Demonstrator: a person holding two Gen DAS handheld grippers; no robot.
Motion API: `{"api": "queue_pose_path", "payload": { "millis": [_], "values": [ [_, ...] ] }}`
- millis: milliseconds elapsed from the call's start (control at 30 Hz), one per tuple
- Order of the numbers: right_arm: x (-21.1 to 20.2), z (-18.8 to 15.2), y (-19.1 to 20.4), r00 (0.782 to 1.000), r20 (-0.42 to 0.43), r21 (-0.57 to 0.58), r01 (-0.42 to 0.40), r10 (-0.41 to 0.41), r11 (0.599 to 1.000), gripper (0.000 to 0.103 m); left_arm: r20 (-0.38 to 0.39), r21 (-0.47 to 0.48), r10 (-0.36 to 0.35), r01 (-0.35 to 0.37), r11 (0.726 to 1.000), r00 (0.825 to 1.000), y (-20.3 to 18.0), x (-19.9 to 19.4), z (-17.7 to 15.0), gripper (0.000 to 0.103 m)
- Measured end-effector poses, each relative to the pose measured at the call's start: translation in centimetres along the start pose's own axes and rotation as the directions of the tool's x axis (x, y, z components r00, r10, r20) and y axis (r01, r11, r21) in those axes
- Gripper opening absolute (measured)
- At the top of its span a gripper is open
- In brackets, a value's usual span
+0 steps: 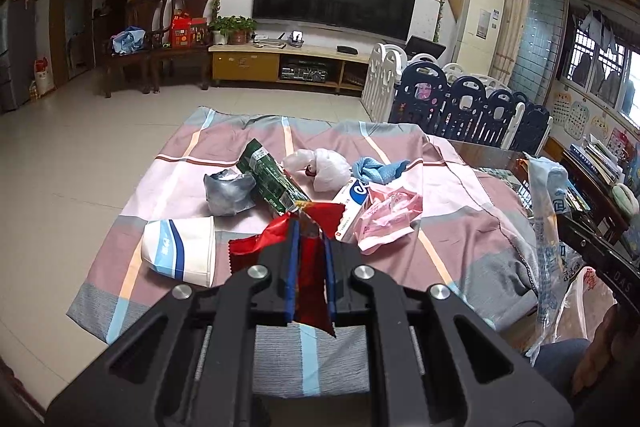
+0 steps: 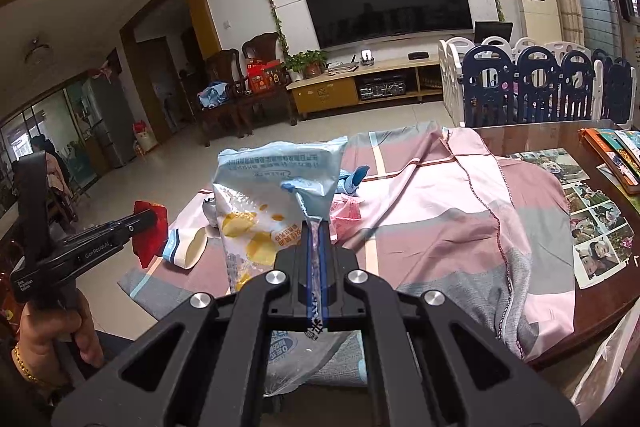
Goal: Collect trash
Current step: 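Carry the clear snack bag to the wastebasket with the right tool and open it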
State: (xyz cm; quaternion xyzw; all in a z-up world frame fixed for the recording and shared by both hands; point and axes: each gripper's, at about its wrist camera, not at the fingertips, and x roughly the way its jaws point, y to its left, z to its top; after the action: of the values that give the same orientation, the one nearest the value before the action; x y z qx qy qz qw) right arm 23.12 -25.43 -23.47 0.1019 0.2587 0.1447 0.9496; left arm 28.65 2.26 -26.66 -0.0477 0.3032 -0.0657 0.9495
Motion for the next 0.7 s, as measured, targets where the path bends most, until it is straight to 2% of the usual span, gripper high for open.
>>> {"api": "queue_pose_path", "payload": {
  "millis": [533, 700],
  "values": [
    [-0.1, -0.2, -0.2, 1.0, 0.005, 0.004, 0.006, -0.007, 1.0, 0.004, -0.002, 0.003, 0.008, -0.008, 1.0, 1.0, 0.2, -0.1, 0.0, 0.011],
    [-2.4, -0.1, -1.6, 0.998, 0.069, 0.064, 0.005, -0.009, 0.998, 0.003, -0.002, 0.015, 0.013, -0.013, 1.0, 1.0, 0.3, -0.2, -0.2, 0.012]
  ]
}}
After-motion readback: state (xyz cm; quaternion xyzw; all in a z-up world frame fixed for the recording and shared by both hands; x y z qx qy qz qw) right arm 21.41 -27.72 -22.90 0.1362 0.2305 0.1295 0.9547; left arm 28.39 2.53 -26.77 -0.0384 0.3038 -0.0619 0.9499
